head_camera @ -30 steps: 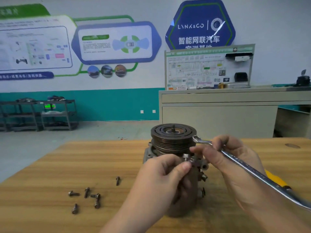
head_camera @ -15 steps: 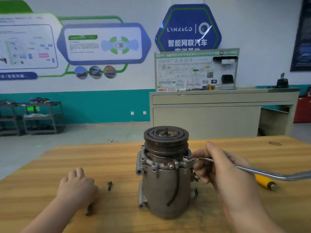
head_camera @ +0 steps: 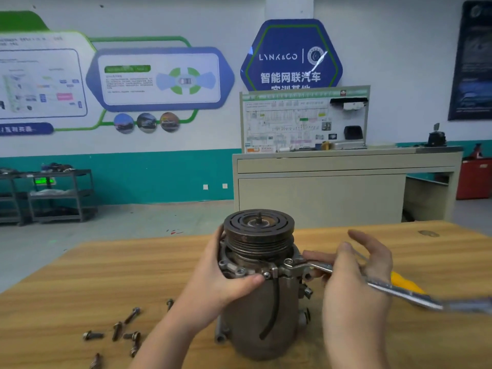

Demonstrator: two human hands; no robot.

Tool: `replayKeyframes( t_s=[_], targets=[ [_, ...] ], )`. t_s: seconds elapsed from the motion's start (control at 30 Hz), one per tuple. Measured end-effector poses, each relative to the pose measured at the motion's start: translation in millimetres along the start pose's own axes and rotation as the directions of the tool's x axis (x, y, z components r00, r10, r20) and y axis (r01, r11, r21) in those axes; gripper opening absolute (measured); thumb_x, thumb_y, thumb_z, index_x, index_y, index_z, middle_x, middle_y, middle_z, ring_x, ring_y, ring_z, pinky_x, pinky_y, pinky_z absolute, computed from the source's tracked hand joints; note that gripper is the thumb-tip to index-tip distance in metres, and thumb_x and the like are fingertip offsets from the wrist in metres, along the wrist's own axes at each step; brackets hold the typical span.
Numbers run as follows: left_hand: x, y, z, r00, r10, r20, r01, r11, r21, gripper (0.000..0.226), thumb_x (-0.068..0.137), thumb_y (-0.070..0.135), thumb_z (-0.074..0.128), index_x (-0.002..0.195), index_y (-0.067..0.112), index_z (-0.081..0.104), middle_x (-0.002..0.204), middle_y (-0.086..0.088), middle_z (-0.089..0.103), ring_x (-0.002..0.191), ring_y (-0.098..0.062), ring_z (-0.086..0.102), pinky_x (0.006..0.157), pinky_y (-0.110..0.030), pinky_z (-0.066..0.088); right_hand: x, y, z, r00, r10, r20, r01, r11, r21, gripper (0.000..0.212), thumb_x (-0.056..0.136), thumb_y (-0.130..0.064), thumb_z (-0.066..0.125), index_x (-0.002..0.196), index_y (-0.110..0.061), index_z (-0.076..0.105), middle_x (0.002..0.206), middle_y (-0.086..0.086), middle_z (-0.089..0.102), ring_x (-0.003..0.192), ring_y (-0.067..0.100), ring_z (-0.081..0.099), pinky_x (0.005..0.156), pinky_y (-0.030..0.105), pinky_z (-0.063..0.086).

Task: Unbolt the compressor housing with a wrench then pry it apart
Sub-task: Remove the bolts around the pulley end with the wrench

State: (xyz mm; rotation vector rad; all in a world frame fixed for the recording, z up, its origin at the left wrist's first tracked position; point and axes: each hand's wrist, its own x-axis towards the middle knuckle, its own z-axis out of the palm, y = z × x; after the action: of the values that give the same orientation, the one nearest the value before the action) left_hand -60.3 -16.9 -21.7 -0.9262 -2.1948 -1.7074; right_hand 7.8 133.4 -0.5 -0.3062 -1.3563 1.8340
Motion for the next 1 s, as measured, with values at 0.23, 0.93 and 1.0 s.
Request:
replayKeyframes(
  t_s=[0.23,0.93,1.0],
  targets=[
    [-1.1,-17.1,-4.9,0.996,-0.058,-0.073,0.058,0.998,-0.007,0.117,0.049,0.059,0.081,0.146,0.044,0.018,0.128,0.038,0.046,0.115,0.021,0.045,0.097,-0.009,0.04,78.8,0.2,-8.3,0.562,0.545,0.622,-0.667,0.743,-0.049,0.015,0.096,-0.005,0.042,0.101,-0.003,0.056,0.051,0.009,0.061,0.03,0.009,0.048,0.026,0.012,0.034],
    [-25.6,0.0,66.4,0.762,0.061,-0.645,0.124,0.963,0.238,0.117,0.047,0.055,0.077,0.145,0.018,0.027,0.14,-0.003,0.037,0.129,-0.015,0.025,0.108,-0.042,0.026,13.4,9.1,0.6,0.954,-0.293,0.065,0.278,0.945,0.172,0.021,0.095,-0.02,0.054,0.075,-0.014,0.052,0.057,0.004,0.064,0.045,0.014,0.062,0.042,0.023,0.05],
    [-25.2,0.0,66.8,0.759,0.067,-0.648,0.12,0.963,0.24,0.114,0.047,0.054,0.077,0.144,0.018,0.029,0.138,-0.004,0.039,0.129,-0.016,0.027,0.106,-0.038,0.025,7.3,15.1,6.1,0.896,-0.443,0.03,0.444,0.892,-0.081,0.026,0.096,-0.027,0.052,0.071,-0.02,0.052,0.056,-0.005,0.063,0.05,0.004,0.061,0.047,0.013,0.044]
  ],
)
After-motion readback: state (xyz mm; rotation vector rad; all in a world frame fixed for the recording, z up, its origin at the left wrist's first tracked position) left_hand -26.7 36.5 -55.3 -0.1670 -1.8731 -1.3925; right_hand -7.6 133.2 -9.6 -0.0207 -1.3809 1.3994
